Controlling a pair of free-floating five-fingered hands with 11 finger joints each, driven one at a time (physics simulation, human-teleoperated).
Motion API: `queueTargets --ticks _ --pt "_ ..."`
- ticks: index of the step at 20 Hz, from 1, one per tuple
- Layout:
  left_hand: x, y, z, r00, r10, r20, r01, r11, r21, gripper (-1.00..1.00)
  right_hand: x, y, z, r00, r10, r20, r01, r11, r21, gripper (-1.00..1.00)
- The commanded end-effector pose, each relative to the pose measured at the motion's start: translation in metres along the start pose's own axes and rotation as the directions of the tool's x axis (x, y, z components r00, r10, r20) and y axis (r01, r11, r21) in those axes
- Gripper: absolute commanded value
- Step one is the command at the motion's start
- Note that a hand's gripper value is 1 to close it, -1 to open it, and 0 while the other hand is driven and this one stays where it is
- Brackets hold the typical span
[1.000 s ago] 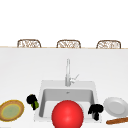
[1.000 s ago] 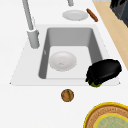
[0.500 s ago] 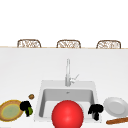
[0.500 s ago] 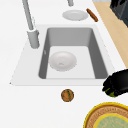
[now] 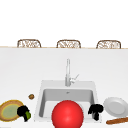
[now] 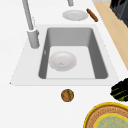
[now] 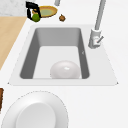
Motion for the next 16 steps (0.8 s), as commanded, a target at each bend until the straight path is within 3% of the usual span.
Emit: queueTargets --ticks 1,3,5,8,10,11,12,15,16 --pt "-0.013 -0.022 0.012 0.9998 0.011 -0.018 -0.011 0.9992 0.039 1.0 0.0 0.0 0.0 1.0 0.0 0.0 0.0 1.0 0.0 0.0" --pt "-0.018 -0.026 0.016 0.9999 0.001 -0.017 0.0 0.9979 0.065 1.0 0.0 0.0 0.0 1.0 0.0 0.0 0.0 1.0 0.0 0.0" --pt "-0.009 -0.028 0.019 0.9999 0.006 -0.012 -0.005 0.9978 0.066 1.0 0.0 0.0 0.0 1.0 0.0 0.0 0.0 1.0 0.0 0.0" --pt "0.0 -0.007 0.014 0.9995 0.031 -0.003 -0.03 0.9974 0.065 1.0 0.0 0.0 0.0 1.0 0.0 0.0 0.0 1.0 0.0 0.0" --pt "0.0 0.0 0.013 0.9989 0.045 -0.015 -0.044 0.9966 0.07 1.0 0.0 0.0 0.0 1.0 0.0 0.0 0.0 1.0 0.0 0.0" --pt "0.001 0.0 0.011 0.9992 0.038 -0.014 -0.037 0.9969 0.07 -1.0 0.0 0.0 0.0 1.0 0.0 0.0 0.0 1.0 0.0 0.0" --pt "0.004 0.008 0.008 0.9988 0.04 -0.03 -0.036 0.9916 0.124 -1.0 0.0 0.0 0.0 1.0 0.0 0.0 0.0 1.0 0.0 0.0" --pt "0.007 0.017 0.004 0.9996 0.027 -0.011 -0.026 0.9939 0.107 -1.0 0.0 0.0 0.0 1.0 0.0 0.0 0.0 1.0 0.0 0.0" --pt "0.008 0.02 0.003 0.999 0.045 0.001 -0.044 0.9933 0.107 -1.0 0.0 0.0 0.0 1.0 0.0 0.0 0.0 1.0 0.0 0.0"
